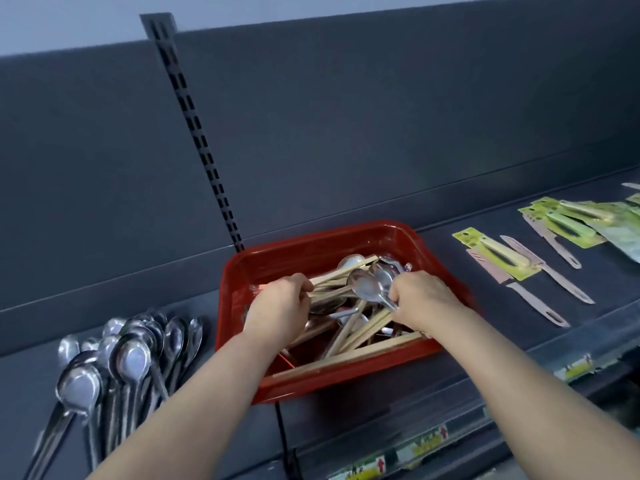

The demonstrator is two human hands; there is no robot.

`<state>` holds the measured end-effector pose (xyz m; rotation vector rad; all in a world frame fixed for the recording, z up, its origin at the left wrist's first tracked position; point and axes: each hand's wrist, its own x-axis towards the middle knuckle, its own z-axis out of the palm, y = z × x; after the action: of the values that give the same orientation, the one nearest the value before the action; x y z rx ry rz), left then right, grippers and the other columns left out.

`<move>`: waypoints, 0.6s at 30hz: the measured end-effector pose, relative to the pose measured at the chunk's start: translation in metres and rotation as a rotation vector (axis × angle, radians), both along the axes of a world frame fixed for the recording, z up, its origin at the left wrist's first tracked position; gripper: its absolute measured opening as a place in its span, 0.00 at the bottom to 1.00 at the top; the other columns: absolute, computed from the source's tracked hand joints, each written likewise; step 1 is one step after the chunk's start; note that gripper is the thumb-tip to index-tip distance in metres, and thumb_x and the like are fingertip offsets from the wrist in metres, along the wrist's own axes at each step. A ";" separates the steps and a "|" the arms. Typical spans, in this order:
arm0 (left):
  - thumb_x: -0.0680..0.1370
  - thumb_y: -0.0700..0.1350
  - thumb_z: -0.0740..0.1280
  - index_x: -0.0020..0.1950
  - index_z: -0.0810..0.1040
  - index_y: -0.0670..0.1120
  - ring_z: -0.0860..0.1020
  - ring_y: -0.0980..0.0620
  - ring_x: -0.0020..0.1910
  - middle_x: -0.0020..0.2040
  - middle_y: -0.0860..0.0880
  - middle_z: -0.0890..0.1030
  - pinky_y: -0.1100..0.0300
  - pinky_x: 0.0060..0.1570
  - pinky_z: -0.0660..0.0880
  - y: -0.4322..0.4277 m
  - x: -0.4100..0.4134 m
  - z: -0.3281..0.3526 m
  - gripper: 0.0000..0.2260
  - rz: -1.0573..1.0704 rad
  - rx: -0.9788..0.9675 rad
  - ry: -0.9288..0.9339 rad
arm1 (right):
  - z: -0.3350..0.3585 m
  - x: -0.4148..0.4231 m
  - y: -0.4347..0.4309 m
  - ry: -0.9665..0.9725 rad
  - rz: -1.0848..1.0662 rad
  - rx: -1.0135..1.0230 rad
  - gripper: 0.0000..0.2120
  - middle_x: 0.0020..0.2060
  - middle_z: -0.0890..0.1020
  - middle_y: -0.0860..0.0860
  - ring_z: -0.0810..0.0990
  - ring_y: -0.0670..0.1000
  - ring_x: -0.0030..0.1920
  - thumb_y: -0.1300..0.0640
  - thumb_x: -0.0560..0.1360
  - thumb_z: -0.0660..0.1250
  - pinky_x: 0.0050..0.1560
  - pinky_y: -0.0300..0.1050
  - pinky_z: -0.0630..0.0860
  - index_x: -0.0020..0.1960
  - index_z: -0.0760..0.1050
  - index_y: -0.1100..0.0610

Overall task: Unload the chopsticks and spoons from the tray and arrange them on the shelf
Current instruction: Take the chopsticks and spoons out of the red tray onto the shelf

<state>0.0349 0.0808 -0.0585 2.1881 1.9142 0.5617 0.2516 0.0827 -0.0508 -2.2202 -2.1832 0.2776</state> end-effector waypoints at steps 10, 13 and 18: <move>0.75 0.50 0.68 0.47 0.81 0.50 0.79 0.50 0.50 0.49 0.52 0.82 0.58 0.46 0.74 -0.006 0.002 0.005 0.05 0.020 -0.062 0.143 | 0.005 0.006 -0.004 0.252 0.037 0.195 0.07 0.45 0.84 0.48 0.81 0.54 0.50 0.56 0.76 0.64 0.45 0.44 0.75 0.45 0.81 0.51; 0.73 0.54 0.71 0.47 0.82 0.52 0.79 0.53 0.48 0.47 0.53 0.82 0.61 0.45 0.73 -0.006 0.000 0.005 0.08 0.002 -0.191 0.216 | 0.007 0.006 -0.004 0.266 0.048 0.188 0.10 0.40 0.82 0.48 0.80 0.55 0.46 0.56 0.77 0.64 0.39 0.42 0.69 0.36 0.75 0.52; 0.72 0.51 0.74 0.49 0.84 0.55 0.79 0.58 0.50 0.48 0.57 0.83 0.64 0.50 0.74 -0.006 -0.002 0.001 0.07 -0.043 -0.313 0.156 | 0.005 0.007 -0.003 0.301 0.043 0.199 0.13 0.39 0.81 0.47 0.79 0.55 0.47 0.52 0.77 0.63 0.39 0.42 0.66 0.34 0.68 0.50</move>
<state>0.0325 0.0748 -0.0570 2.1145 1.8721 0.0772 0.2587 0.0793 -0.0455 -1.8912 -2.0046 0.3518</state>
